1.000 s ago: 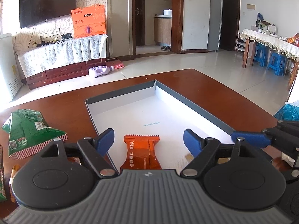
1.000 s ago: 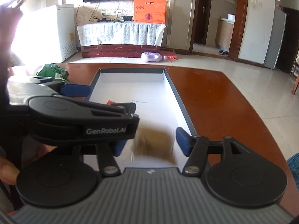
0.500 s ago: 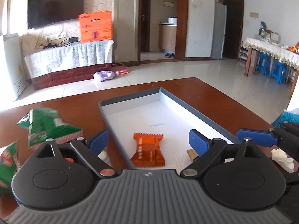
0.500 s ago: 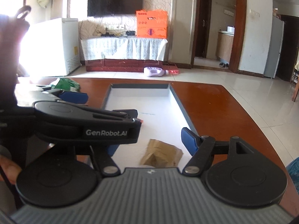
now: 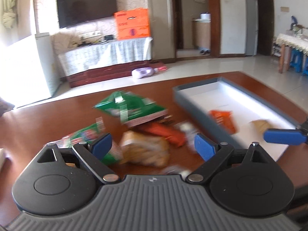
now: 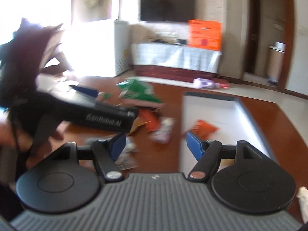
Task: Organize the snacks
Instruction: 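Grasp clear bag of dark nuts with right gripper, then grasp small clear candy packet with left gripper while right gripper holds nut bag, then carry candy packet in left gripper and nut bag in right gripper over box, then open left gripper to drop candy packet in box while right gripper holds nut bag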
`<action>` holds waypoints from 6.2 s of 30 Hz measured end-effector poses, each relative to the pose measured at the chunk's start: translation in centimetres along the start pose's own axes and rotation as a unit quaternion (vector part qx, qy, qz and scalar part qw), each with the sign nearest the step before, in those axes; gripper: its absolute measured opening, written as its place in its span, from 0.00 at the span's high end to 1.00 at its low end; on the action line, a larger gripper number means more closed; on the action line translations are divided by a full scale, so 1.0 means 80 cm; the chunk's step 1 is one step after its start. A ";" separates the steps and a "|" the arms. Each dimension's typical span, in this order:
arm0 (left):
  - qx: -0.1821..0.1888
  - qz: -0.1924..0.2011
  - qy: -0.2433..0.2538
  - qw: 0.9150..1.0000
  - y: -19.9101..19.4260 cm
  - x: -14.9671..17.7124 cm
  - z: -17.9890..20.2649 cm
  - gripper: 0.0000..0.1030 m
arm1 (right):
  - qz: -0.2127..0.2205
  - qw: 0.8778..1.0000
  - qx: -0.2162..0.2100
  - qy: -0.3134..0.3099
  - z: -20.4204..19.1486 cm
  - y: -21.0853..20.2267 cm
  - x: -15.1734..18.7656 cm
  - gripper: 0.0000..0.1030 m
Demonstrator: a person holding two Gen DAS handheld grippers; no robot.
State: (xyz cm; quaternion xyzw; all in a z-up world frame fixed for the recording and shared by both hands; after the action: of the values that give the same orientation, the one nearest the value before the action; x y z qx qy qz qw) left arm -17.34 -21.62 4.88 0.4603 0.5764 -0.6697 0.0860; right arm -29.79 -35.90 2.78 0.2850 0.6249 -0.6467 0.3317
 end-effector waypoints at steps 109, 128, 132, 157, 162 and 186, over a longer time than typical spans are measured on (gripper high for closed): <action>0.035 0.039 0.015 0.999 0.029 -0.045 0.065 0.84 | 0.033 0.991 0.128 0.034 0.024 -0.020 -0.025 0.63; 0.073 0.040 0.018 0.996 0.056 -0.080 0.120 0.84 | 0.033 0.985 0.159 0.064 0.064 -0.010 -0.028 0.63; 0.076 0.038 0.023 0.996 0.068 -0.090 0.130 0.84 | 0.033 0.984 0.163 0.065 0.068 -0.008 -0.025 0.63; 0.100 0.019 0.021 0.995 0.164 -0.146 0.169 0.84 | 0.001 0.982 0.166 0.085 0.110 0.044 -0.049 0.63; 0.100 0.009 0.029 0.995 0.182 -0.156 0.183 0.84 | -0.004 0.982 0.165 0.088 0.116 0.050 -0.049 0.63; 0.091 -0.031 0.032 0.995 0.247 -0.176 0.192 0.83 | -0.034 0.984 0.152 0.092 0.130 0.084 -0.056 0.63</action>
State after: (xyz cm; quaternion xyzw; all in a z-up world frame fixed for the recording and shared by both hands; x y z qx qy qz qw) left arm -4.61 -46.88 -0.09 0.4690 0.5297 -0.7067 0.0045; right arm -21.25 -45.97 2.70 0.3688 0.5561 -0.7163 0.2038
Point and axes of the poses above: each gripper's, at about its wrist camera, not at the fingertips, and y roughly the way its jaws point, z to its right, x to its underside, the point moved 3 cm from there along y, roughly the way its jaws point, and after that the axes turned 13 degrees about -z, right-handed, at the moved point
